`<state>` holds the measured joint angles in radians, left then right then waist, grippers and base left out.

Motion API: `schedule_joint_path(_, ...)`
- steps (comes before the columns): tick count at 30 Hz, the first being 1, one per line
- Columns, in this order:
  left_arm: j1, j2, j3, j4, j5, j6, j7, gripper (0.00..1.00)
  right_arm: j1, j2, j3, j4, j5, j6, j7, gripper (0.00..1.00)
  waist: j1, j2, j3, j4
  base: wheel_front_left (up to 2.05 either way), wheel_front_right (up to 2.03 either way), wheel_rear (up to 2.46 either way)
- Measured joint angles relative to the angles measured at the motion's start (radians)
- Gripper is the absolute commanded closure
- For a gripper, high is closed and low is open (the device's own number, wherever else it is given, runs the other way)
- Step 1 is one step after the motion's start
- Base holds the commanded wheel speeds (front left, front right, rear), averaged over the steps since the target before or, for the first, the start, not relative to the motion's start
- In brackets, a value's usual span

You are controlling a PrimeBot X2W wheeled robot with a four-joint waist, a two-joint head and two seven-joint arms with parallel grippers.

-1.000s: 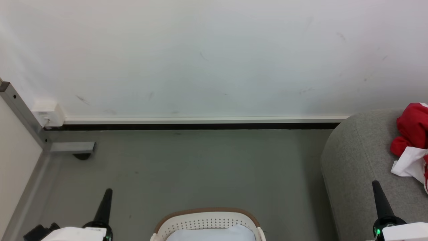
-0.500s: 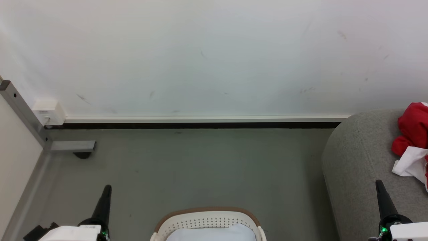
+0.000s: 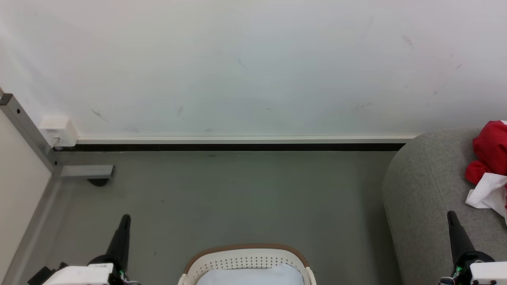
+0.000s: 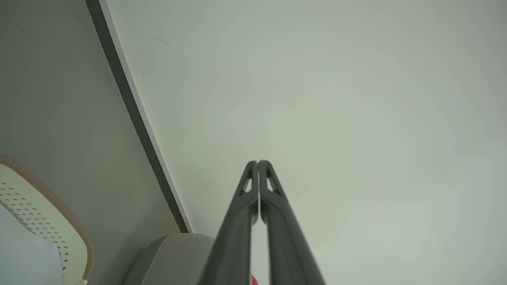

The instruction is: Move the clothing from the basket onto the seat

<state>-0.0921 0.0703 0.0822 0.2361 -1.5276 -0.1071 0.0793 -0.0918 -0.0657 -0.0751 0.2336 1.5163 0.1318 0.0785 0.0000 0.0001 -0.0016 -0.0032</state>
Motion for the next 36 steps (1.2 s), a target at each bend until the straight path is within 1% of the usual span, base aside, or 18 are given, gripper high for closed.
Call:
schedule_joint_path(16,-0.012,-0.018,0.027,0.010,-0.078,-0.024,0.031,1.00,-0.009,0.003,-0.022,0.009,0.106,0.000,0.021,1.00,0.0000,0.0000,0.005,0.003,0.00,0.00,0.00)
schedule_joint_path(36,-0.012,-0.020,0.030,0.010,-0.082,-0.025,0.034,1.00,-0.010,0.006,-0.026,0.010,0.109,0.000,0.026,1.00,0.0000,0.0000,0.005,0.003,0.00,0.00,0.00)
